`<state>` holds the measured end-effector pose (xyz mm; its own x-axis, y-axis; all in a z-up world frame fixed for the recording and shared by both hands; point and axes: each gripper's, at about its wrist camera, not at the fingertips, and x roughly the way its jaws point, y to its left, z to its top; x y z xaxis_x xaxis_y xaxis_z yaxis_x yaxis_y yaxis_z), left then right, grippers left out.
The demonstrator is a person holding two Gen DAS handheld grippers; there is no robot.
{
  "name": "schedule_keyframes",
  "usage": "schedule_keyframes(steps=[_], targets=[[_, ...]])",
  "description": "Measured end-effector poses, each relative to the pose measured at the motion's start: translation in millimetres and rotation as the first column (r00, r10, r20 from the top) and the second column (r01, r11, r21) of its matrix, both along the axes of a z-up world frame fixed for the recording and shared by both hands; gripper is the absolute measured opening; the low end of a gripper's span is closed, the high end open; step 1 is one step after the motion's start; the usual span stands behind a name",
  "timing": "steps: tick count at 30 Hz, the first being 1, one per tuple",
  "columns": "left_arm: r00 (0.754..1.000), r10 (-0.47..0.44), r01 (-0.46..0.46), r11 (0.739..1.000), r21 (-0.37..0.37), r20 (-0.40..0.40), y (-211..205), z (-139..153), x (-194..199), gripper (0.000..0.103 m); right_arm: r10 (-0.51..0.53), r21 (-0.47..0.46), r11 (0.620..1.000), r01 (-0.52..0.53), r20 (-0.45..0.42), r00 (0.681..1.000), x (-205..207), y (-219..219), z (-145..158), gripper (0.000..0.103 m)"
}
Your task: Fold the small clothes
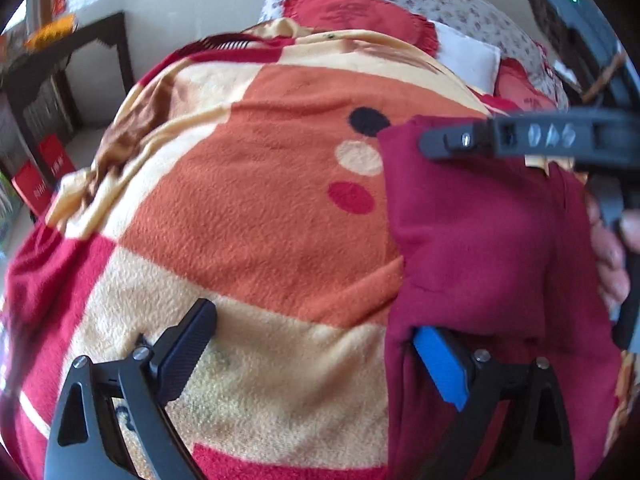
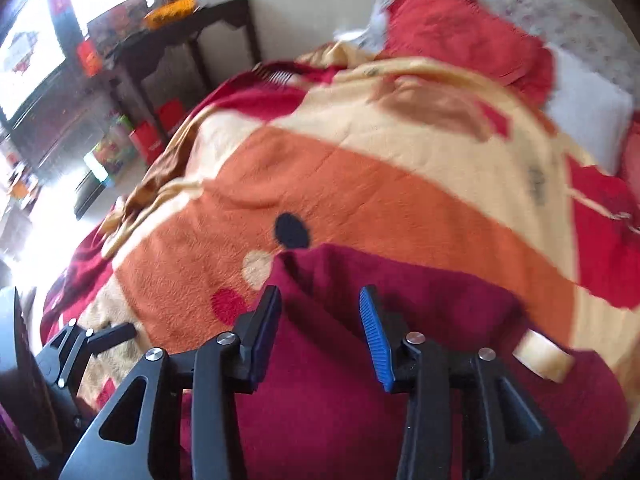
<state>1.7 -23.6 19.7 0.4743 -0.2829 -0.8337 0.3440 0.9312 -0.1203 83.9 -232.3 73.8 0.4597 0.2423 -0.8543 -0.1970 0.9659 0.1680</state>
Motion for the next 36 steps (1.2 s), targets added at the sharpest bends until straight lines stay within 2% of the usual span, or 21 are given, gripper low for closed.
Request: schedule_keyframes(steps=[1,3,7,11,12,13,16,19,20,23,25,28,29,30,32,34,35,36], targets=[[1.0,0.001,-0.001,1.0,-0.018,0.0,5,0,0,0.098,0.029,-0.017,0.999,-0.029,-0.007,1.0,3,6,-3,0.0],[1.0,0.003,-0.003,1.0,-0.021,0.018,12,0,-3,0.095,0.082,-0.061,0.995,-0.079,0.04,0.996,1,23,-1,0.0],[0.999,0.026,-0.024,0.997,-0.08,0.03,28,0,-7,0.095,0.091,0.016,0.995,-0.094,0.13,0.987,7,43,11,0.0],[1.0,0.011,-0.01,0.999,-0.048,0.018,31,7,-9,0.095,0.061,-0.024,0.998,-0.06,0.074,0.995,15,58,-16,0.0],[1.0,0.009,-0.007,0.999,-0.046,0.023,34,11,-11,0.095,0.049,-0.009,0.999,-0.048,0.059,0.997,11,56,-18,0.0],[1.0,0.008,-0.007,0.999,-0.043,0.027,37,14,-13,0.095,0.036,0.022,0.999,-0.037,0.052,0.998,4,51,-14,0.0],[0.997,0.026,-0.022,0.998,-0.059,0.066,50,28,-21,0.095,-0.038,0.084,0.996,0.031,0.087,0.996,-42,23,12,0.015],[0.993,0.023,-0.016,0.998,-0.06,0.118,46,43,-22,0.095,-0.173,0.086,0.982,0.166,0.084,0.981,-100,-17,24,0.016],[0.992,0.009,-0.001,0.998,-0.059,0.13,40,46,-21,0.095,-0.214,0.086,0.974,0.207,0.076,0.974,-114,-29,23,0.016],[0.992,-0.026,0.032,0.998,-0.05,0.125,19,48,-17,0.095,-0.376,0.018,0.927,0.375,0.06,0.925,-163,-76,18,0.016],[0.994,-0.052,0.057,0.997,-0.046,0.096,3,41,-12,0.095,-0.474,-0.03,0.878,0.477,0.07,0.878,-190,-108,16,0.016],[0.998,-0.048,0.046,0.997,0.064,0.029,-17,16,-3,0.095,-0.597,-0.096,0.795,0.598,0.041,0.801,-215,-149,3,0.016],[0.999,-0.043,0.043,0.993,0.108,-0.002,-21,5,1,0.096,-0.618,-0.119,0.779,0.616,0.022,0.786,-220,-159,-3,0.016],[0.999,-0.04,0.043,0.993,0.112,-0.031,-21,-3,4,0.097,-0.627,-0.128,0.774,0.621,-0.015,0.779,-222,-169,-14,0.015],[0.999,-0.031,0.032,0.996,0.088,-0.018,-17,-2,1,0.097,-0.625,-0.046,0.78,0.624,-0.023,0.78,-233,-181,-13,0.015],[0.999,-0.032,0.033,0.995,0.099,-0.011,-14,6,-3,0.097,-0.624,0.02,0.781,0.624,-0.022,0.781,-242,-190,0,0.015],[1.0,-0.031,0.031,0.994,0.103,-0.004,-13,9,-5,0.097,-0.632,0.046,0.774,0.631,-0.009,0.775,-246,-196,7,0.015],[1.0,-0.03,0.029,0.994,0.105,0.01,-11,15,-8,0.097,-0.657,0.064,0.753,0.655,0.013,0.754,-252,-209,15,0.015]])
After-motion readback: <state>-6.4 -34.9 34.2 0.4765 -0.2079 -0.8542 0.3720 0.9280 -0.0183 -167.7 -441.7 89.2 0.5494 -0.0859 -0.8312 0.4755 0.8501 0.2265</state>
